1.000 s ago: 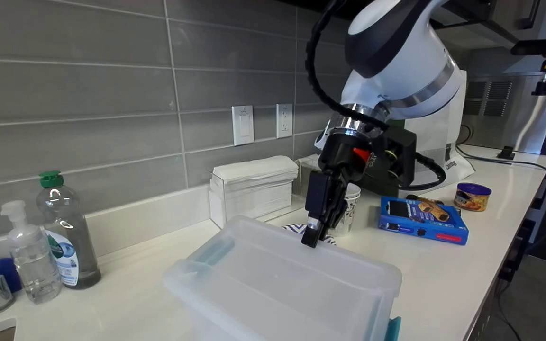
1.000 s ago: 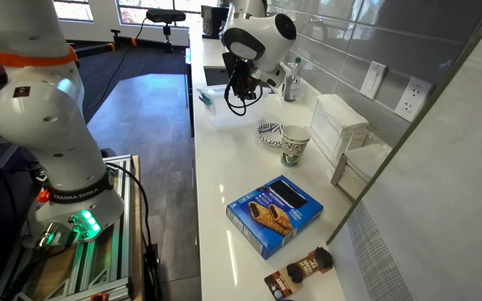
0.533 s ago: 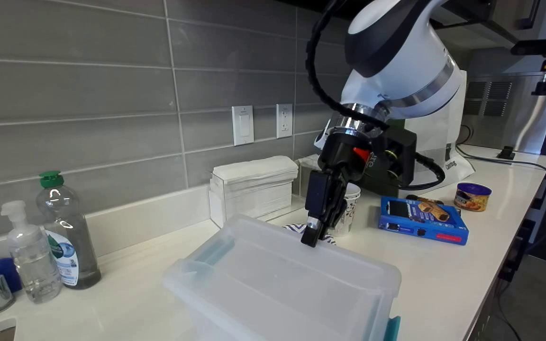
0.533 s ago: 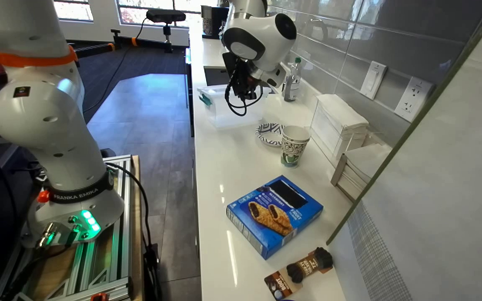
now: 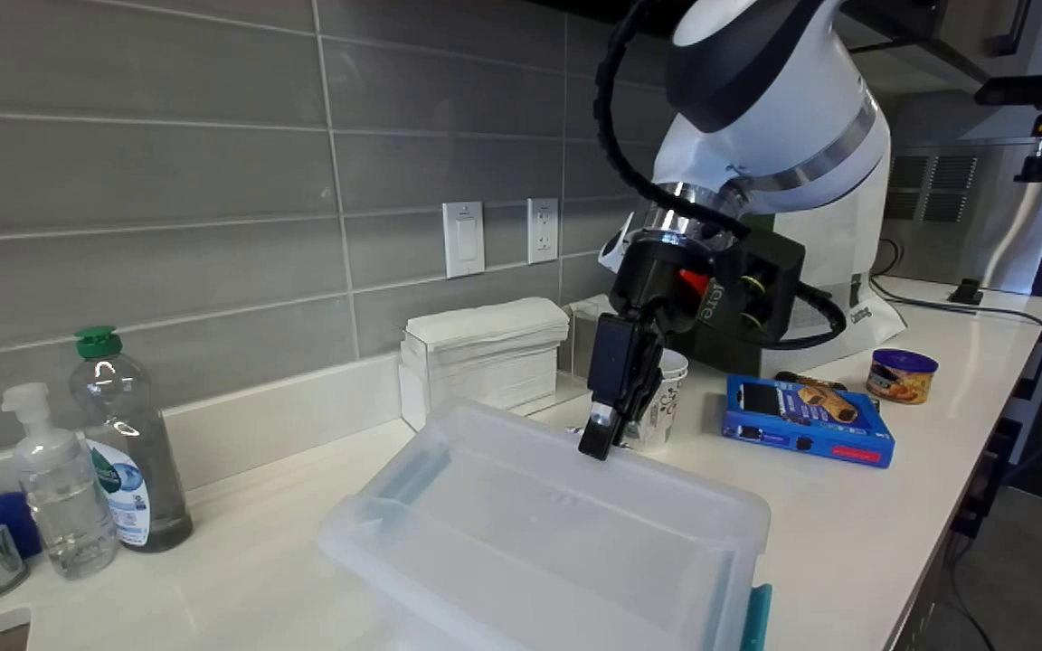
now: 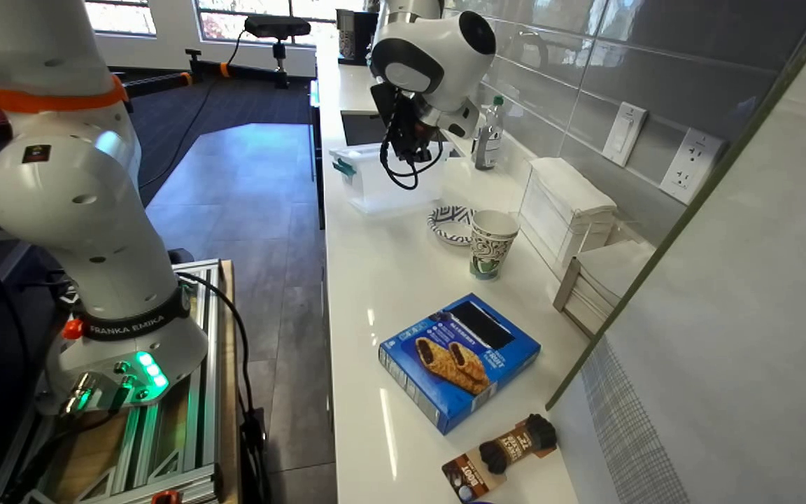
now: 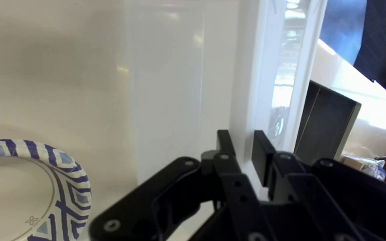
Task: Move the storage bin lid to the counter
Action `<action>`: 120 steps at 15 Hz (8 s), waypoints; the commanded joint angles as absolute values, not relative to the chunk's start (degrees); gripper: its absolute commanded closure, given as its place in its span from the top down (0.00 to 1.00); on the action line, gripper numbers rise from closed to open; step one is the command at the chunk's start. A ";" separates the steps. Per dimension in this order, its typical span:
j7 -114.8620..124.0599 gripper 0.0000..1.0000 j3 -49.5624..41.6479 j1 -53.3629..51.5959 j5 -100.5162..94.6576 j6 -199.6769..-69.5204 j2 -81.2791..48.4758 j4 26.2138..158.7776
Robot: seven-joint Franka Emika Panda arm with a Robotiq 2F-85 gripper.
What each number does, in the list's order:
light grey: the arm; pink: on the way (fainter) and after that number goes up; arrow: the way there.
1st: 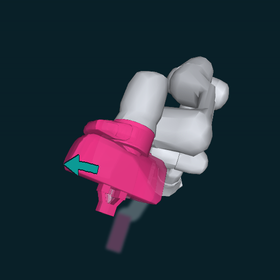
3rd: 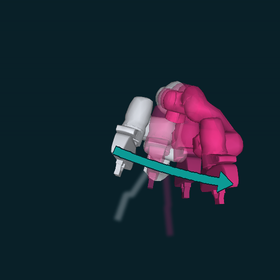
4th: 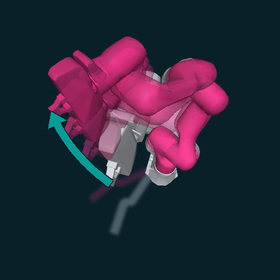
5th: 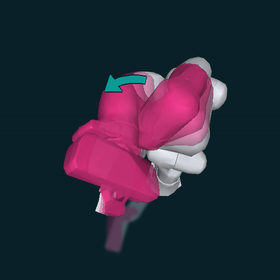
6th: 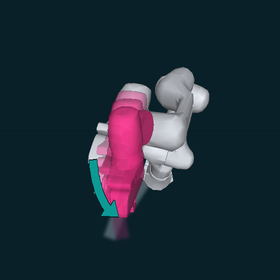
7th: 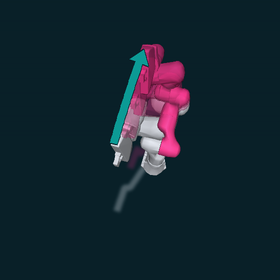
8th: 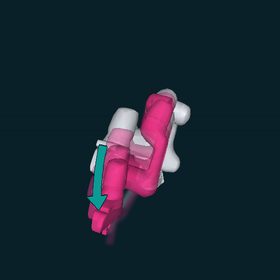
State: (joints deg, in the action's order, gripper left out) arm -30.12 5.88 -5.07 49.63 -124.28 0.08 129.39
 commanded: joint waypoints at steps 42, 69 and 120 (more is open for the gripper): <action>-28.47 0.07 5.14 -5.34 34.53 -123.26 3.67 131.49; -18.59 0.05 -2.88 0.00 37.81 -106.91 5.46 120.85; 43.35 0.05 4.65 -18.14 40.63 -168.95 -21.53 113.15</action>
